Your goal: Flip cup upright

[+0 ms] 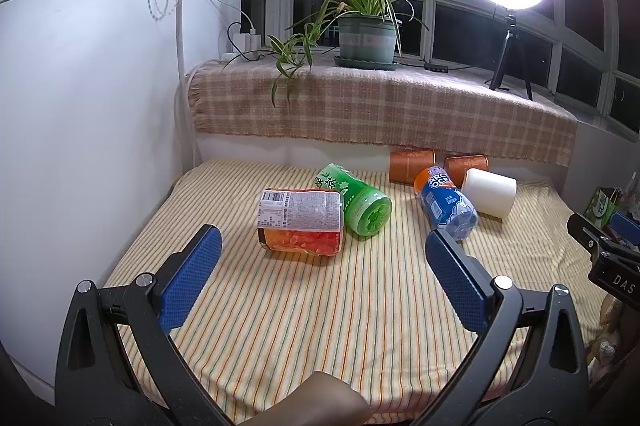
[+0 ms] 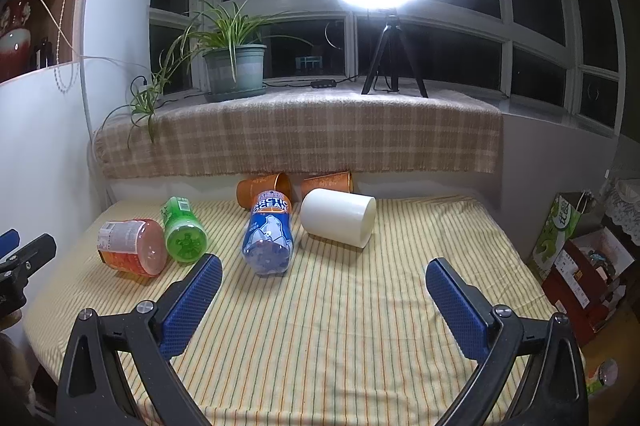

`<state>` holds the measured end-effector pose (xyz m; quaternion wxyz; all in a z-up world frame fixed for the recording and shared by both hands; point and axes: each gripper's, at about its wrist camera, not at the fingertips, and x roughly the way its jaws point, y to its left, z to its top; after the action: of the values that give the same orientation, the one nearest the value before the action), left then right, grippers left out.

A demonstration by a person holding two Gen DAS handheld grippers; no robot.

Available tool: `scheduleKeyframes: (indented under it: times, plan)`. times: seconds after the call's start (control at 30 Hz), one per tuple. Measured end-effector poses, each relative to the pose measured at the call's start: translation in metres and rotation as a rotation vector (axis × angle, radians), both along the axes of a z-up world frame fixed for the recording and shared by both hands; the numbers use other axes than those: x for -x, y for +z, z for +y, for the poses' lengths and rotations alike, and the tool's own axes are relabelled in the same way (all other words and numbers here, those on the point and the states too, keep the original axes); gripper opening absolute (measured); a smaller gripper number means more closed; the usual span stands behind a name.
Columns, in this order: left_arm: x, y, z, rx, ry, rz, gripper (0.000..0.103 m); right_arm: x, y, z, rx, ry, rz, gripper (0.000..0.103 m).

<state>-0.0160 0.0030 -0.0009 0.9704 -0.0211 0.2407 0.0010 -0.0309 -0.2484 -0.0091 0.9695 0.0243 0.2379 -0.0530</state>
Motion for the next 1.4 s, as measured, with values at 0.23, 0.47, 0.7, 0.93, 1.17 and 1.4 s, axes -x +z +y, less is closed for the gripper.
scheduleKeyframes:
  times: [0.23, 0.47, 0.7, 0.93, 1.17, 1.4]
  plan:
    - [0.006, 0.003, 0.002, 0.005, -0.004, -0.012, 0.103, 0.005, 0.003, 0.003, 0.016, -0.004, -0.007, 0.103]
    - [0.009, 0.009, 0.001, 0.004, -0.022, -0.025, 0.103, 0.009, 0.006, 0.004, 0.027, -0.013, -0.024, 0.103]
    - [0.007, 0.012, 0.0, -0.001, -0.021, -0.029, 0.103, 0.008, 0.007, 0.006, 0.03, -0.006, -0.023, 0.103]
    - [0.006, 0.011, 0.002, -0.003, -0.024, -0.029, 0.103, 0.005, 0.008, 0.008, 0.023, 0.004, -0.02, 0.103]
    - [0.005, 0.012, 0.003, -0.003, -0.024, -0.026, 0.103, -0.001, 0.005, 0.008, 0.021, 0.021, -0.011, 0.103]
    - [0.004, 0.012, 0.004, -0.005, -0.023, -0.023, 0.103, -0.002, 0.004, 0.007, 0.015, 0.024, -0.008, 0.103]
